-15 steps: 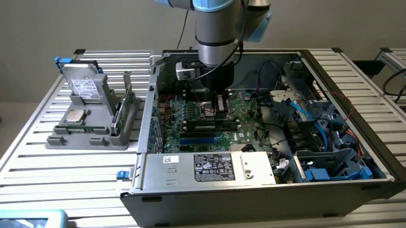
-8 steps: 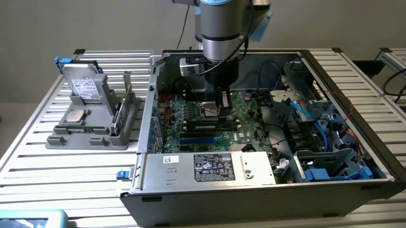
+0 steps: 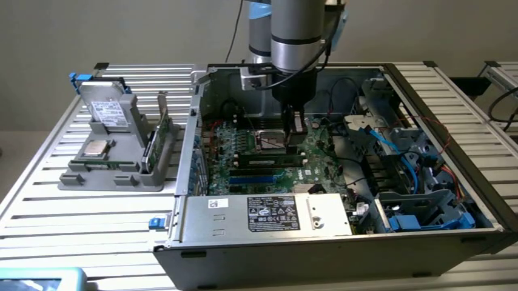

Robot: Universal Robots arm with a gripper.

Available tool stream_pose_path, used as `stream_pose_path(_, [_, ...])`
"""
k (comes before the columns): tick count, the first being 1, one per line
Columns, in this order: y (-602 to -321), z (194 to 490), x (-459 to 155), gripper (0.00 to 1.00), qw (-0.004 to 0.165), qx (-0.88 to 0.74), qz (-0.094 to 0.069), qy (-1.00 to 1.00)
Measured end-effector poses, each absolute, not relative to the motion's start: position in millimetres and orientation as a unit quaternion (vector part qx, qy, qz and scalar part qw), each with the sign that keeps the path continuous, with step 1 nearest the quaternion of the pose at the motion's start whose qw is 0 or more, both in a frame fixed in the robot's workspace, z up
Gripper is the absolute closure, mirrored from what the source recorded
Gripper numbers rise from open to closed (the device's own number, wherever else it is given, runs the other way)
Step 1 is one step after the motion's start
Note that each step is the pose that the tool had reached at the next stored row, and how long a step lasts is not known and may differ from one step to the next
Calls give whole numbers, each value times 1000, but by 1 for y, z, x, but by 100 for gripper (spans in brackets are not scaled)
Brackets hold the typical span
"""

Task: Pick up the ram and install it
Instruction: 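Insert the ram into the slot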

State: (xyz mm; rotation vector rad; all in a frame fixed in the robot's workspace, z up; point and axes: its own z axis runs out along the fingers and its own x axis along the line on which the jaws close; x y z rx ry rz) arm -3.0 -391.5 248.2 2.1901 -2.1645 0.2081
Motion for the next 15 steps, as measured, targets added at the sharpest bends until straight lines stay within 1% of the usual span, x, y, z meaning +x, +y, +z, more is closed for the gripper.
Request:
stream_pose_path(6, [-393, 249, 11, 72, 36, 710, 59, -701])
stream_pose_path(15, [-393, 249, 11, 72, 36, 710, 59, -701])
